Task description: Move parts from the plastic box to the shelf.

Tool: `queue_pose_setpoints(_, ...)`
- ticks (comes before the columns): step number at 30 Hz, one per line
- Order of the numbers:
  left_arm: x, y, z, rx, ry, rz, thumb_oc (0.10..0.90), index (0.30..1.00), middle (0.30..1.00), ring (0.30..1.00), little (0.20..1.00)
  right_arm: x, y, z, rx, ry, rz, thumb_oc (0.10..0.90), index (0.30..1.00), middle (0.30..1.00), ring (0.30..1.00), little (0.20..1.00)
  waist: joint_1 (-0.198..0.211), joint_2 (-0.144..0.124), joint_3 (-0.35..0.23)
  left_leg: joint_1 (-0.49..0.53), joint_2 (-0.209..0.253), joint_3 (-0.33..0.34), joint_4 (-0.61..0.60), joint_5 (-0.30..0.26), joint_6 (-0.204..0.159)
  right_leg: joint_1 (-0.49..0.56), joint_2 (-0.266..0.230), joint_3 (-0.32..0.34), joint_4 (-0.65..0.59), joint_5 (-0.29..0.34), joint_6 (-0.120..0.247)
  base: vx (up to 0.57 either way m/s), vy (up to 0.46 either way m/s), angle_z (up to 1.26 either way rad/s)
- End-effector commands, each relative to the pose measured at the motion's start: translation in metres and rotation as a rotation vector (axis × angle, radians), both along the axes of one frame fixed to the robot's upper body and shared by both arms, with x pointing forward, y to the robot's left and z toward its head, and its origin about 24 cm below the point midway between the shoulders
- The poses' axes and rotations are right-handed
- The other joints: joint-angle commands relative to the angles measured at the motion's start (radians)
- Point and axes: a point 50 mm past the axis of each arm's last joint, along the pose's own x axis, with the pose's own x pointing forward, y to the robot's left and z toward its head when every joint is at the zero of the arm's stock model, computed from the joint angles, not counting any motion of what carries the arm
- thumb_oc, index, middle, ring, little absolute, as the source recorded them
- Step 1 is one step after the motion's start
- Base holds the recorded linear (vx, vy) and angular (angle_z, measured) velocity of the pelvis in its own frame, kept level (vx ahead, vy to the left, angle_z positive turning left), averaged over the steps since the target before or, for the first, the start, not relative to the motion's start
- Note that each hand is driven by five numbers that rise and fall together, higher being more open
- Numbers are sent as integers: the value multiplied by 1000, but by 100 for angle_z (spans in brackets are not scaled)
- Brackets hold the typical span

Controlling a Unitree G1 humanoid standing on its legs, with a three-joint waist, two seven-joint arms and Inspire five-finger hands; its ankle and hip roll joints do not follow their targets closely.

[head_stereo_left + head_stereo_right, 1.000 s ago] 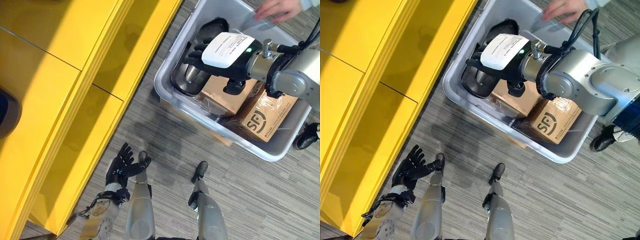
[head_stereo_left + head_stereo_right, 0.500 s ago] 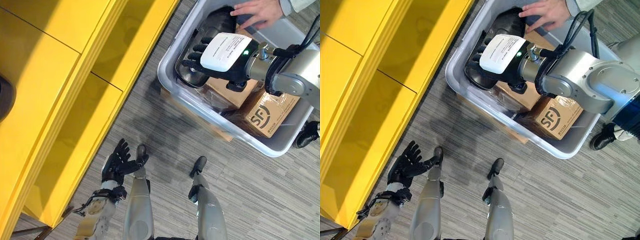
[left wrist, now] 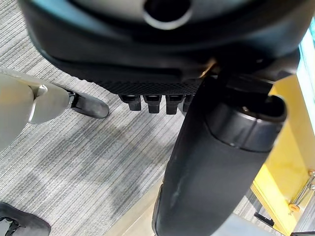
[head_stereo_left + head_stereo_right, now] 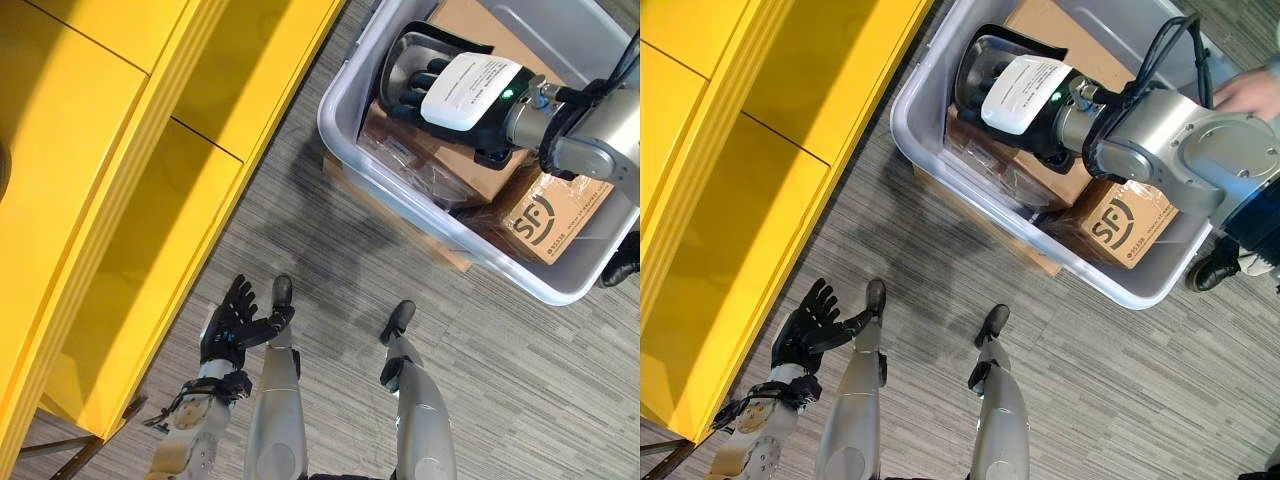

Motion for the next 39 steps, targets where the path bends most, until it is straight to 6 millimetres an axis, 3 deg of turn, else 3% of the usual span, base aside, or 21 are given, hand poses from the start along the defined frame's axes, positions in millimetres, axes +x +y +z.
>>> queue_pose_setpoints(1, -9, 15, 27, 55, -120, 5, 900, 1000, 1000, 1000, 1000, -20, -9, 53, 1, -213, 0, 900, 1000, 1000, 1000, 1000, 25, -37, -8, 80, 70, 8, 3, -55, -41, 3, -54, 54, 63, -44, 51, 0, 0, 0)
queue_pose_setpoints(24, -3, 8, 29, 35, -145, -1, 900, 1000, 1000, 1000, 1000, -16, -15, 61, 56, -247, -22, 900, 1000, 1000, 1000, 1000, 8, -23, -8, 156, 68, 18, -30, -52, -41, 59, -51, 63, 47, -38, 56, 0, 0, 0)
queue_pose_setpoints(39, 2, -9, 25, -42, -160, -4, 900, 1000, 1000, 1000, 1000, -5, -37, 82, 304, -281, -114, 900, 1000, 1000, 1000, 1000, -18, 40, -8, 205, 65, 31, -38, -54, -39, 105, -47, 74, 30, -33, 57, -2, 4, -2)
